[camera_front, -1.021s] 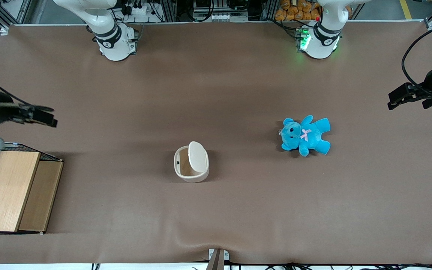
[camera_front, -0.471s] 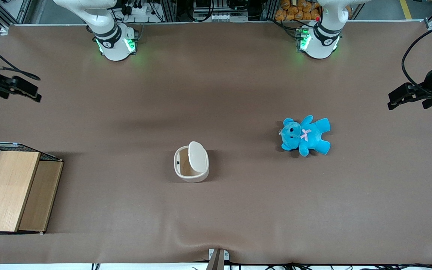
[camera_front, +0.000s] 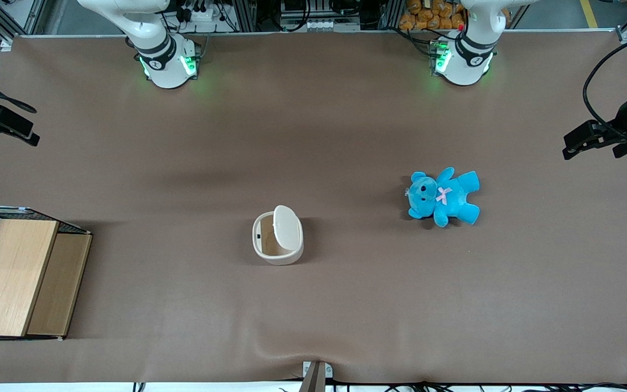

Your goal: Open trash can with right arm

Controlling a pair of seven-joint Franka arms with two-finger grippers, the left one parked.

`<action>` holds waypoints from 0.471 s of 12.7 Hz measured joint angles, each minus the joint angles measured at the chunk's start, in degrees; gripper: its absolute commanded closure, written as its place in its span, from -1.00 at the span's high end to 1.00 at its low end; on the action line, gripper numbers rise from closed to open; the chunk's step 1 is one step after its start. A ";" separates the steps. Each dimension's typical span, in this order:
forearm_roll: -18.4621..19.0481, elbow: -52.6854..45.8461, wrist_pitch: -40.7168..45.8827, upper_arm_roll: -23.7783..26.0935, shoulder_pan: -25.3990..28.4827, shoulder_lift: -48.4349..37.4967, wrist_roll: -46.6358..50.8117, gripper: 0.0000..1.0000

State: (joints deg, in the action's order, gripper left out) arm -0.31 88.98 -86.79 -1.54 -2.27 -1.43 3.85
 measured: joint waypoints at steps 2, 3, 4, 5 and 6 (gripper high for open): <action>0.04 -0.15 -0.15 -0.69 0.00 0.00 -0.01 1.00; 0.04 -0.21 -0.18 -1.01 0.00 0.00 -0.03 1.00; 0.04 -0.23 -0.22 -1.14 0.00 0.00 -0.04 1.00; 0.04 -0.23 -0.22 -1.16 0.00 0.00 -0.04 1.00; 0.04 -0.23 -0.22 -1.16 0.01 0.00 -0.04 1.00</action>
State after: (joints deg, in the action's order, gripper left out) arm -0.27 88.75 -87.01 -2.70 -2.26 -1.43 3.81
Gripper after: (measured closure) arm 0.000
